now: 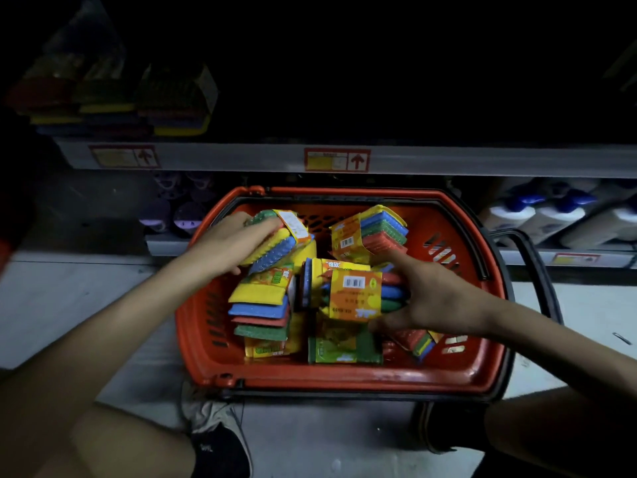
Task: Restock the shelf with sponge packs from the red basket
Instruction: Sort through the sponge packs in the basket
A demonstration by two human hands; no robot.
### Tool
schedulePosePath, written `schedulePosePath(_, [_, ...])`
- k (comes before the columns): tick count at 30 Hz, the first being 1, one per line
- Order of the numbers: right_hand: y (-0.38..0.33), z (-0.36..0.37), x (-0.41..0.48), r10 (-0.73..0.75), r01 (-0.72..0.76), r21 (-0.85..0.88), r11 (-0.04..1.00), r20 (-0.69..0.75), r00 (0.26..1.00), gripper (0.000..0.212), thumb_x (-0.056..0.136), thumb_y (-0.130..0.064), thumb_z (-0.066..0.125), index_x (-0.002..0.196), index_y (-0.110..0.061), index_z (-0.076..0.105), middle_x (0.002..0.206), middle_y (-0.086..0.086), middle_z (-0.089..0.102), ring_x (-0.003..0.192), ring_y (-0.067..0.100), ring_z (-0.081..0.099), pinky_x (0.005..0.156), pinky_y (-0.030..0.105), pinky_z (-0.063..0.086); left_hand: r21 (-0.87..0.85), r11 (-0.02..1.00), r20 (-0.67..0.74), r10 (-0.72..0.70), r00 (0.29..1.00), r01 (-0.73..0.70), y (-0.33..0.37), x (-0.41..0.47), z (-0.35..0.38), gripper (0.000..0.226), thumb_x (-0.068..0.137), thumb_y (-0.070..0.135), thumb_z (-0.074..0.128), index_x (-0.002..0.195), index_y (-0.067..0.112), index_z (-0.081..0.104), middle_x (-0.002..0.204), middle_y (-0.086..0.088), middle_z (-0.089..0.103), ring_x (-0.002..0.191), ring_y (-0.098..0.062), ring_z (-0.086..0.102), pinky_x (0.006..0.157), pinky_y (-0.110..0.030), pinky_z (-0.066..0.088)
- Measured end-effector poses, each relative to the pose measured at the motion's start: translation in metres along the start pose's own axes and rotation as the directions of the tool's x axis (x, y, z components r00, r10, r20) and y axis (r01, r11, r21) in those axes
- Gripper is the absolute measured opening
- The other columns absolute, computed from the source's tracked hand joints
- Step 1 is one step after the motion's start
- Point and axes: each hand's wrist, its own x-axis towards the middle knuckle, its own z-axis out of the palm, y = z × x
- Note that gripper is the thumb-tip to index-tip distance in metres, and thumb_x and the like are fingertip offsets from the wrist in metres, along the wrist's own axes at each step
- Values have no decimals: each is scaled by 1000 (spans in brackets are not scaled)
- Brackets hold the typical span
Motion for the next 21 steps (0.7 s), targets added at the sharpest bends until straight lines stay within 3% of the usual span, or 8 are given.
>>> schedulePosePath(4, [1,-13,1,194,-174,215,961,-75,978,72,74,-43,88,129,-25,45,112,-6,68,93,12,72,81,35,63,266,963,-1,38,999,-36,-9,0,6,62,78,73,60,117,26,59,115,-1,64,99,-23,62,88,-39,53])
schedulePosePath(6, [1,-15,4,329,-274,438,856,-54,943,65,79,-47,82,127,-22,48,115,0,67,97,20,72,82,46,63,337,941,17,32,999,-36,-12,0,9,86,61,83,54,130,32,54,120,0,55,109,-26,60,94,-40,51])
schedulePosePath(9, [-1,-16,5,482,-391,606,693,14,876,65,80,-53,78,126,-20,46,112,8,67,92,28,74,69,43,64,398,914,35,63,997,-72,-15,3,15,86,67,72,66,142,33,46,121,-3,48,109,-29,59,94,-41,52])
schedulePosePath(12, [2,-16,6,473,-396,703,590,96,876,65,82,-55,76,129,-20,49,118,14,67,98,32,74,82,47,63,522,847,25,107,994,-104,-13,2,22,86,78,64,70,150,31,36,134,-7,45,115,-34,60,89,-41,52])
schedulePosePath(14, [4,-17,6,424,-352,725,592,91,901,46,91,-50,68,127,-24,57,120,10,69,103,29,73,90,48,60,558,823,17,119,993,-108,-12,1,26,86,80,64,68,150,31,32,137,-9,43,117,-37,59,85,-41,51])
schedulePosePath(16, [10,-16,8,404,-302,561,771,-64,913,25,100,-38,58,120,-26,66,117,5,70,102,25,70,92,48,58,565,818,13,117,993,-103,-12,1,28,87,80,63,69,151,31,30,136,-10,41,115,-38,59,84,-41,51])
schedulePosePath(18, [22,-14,8,324,-301,135,944,-210,922,24,99,-26,57,121,-24,67,114,6,71,101,26,68,90,45,56,552,828,15,109,994,-99,-12,3,29,90,77,62,70,152,31,30,135,-11,40,115,-38,58,87,-44,53])
schedulePosePath(21, [34,-6,7,253,-289,-232,929,-171,952,41,92,-26,61,132,-22,58,124,16,64,114,35,61,92,39,50,487,867,22,112,993,-108,-12,5,28,93,75,57,76,153,33,30,132,-10,39,111,-37,59,87,-42,53])
